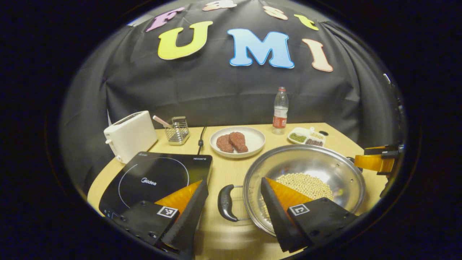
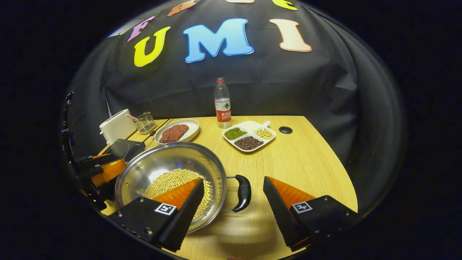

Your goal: First push the handle of the pot to place it horizontally, then grasp the pot with both hands and set it on the induction cooktop.

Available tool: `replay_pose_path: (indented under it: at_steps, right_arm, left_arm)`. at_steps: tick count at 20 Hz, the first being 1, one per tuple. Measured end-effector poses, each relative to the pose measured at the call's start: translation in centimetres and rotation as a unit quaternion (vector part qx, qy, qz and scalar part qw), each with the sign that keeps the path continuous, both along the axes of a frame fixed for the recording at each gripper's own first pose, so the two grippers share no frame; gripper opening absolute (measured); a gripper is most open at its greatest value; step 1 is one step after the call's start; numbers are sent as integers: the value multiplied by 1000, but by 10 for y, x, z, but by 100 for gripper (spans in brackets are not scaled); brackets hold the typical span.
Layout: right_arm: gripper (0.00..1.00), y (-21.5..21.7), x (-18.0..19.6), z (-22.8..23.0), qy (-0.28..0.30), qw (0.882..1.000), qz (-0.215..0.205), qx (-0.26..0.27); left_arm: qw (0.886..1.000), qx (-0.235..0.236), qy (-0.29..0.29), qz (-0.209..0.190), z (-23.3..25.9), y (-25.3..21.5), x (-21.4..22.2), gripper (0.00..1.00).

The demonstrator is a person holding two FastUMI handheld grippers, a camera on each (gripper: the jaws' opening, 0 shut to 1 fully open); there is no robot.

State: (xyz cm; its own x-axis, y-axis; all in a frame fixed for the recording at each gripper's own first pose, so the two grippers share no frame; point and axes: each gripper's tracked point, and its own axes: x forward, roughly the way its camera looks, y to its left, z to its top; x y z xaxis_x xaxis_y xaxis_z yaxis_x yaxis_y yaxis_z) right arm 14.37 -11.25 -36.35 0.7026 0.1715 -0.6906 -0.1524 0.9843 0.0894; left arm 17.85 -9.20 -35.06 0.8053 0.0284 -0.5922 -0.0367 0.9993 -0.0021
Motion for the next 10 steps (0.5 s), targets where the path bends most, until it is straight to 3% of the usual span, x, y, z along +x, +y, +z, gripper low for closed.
replay_pose_path:
  at_steps: [1,2,5,7,10]
  right_arm:
    - [100,1,0,-4,7,1000,1,-2]
    - [100,1,1,-9,13,1000,1,-4]
    - [99,3,1,-25,35,999,3,-11]
    - [89,6,-1,-32,46,999,8,-11]
    - [80,6,0,-39,56,998,7,-18]
  left_arm:
    - [1000,-2,12,2,-8,0,-1,92]
    - [1000,-3,23,4,-17,-1,-3,96]
    - [999,-8,48,8,-34,-3,-3,96]
    - [998,-7,56,8,-41,-4,0,100]
    - [998,-2,68,7,-49,-4,0,89]
